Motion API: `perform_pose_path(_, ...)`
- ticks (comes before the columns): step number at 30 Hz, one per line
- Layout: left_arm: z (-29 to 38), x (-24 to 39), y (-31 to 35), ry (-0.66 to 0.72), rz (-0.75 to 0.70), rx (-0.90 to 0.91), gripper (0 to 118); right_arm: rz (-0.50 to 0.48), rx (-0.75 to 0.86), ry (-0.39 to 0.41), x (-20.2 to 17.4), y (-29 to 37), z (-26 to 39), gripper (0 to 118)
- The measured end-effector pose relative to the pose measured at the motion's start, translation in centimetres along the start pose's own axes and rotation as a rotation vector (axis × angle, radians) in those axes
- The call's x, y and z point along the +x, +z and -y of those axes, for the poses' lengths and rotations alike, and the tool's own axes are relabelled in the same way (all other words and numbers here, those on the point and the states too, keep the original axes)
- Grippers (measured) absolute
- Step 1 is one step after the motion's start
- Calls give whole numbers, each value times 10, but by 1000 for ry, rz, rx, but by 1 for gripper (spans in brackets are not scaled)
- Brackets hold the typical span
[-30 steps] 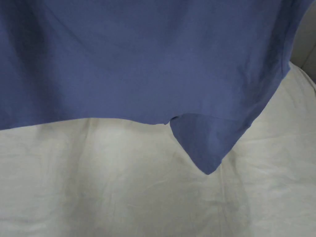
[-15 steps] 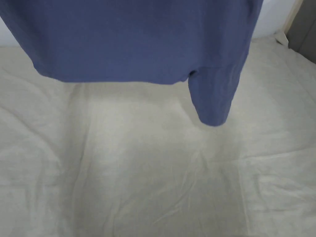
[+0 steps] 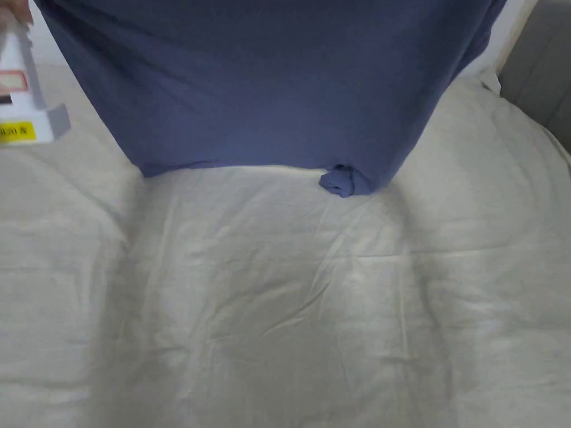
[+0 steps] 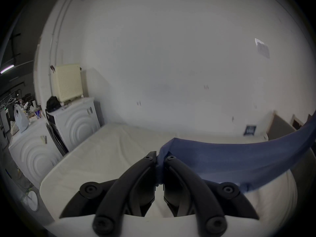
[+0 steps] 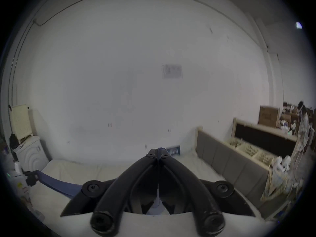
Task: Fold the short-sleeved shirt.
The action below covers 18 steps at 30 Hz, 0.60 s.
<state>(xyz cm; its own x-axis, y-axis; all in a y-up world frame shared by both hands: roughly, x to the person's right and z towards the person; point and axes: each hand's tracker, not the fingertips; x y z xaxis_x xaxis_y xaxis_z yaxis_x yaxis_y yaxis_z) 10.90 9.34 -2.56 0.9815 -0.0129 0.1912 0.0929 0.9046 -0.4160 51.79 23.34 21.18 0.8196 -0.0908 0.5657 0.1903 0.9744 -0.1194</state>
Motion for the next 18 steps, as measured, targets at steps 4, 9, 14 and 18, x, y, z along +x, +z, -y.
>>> perform_pose_path(4, 81, -7, 18, -16, 46, -105, 7, -11, -104, 22, 39, 31, 82, 0)
perform_pose_path(9, 191, -22, 46, -68, 105, -233, 7, -10, -268, 3, 89, 68, 197, 0)
perform_pose_path(14, 305, -24, 86, -103, 97, -410, 7, 9, -476, -20, 123, 119, 312, 0)
perform_pose_path(18, 358, -31, 111, -64, 88, -487, 7, 24, -599, -57, 139, 155, 379, 0)
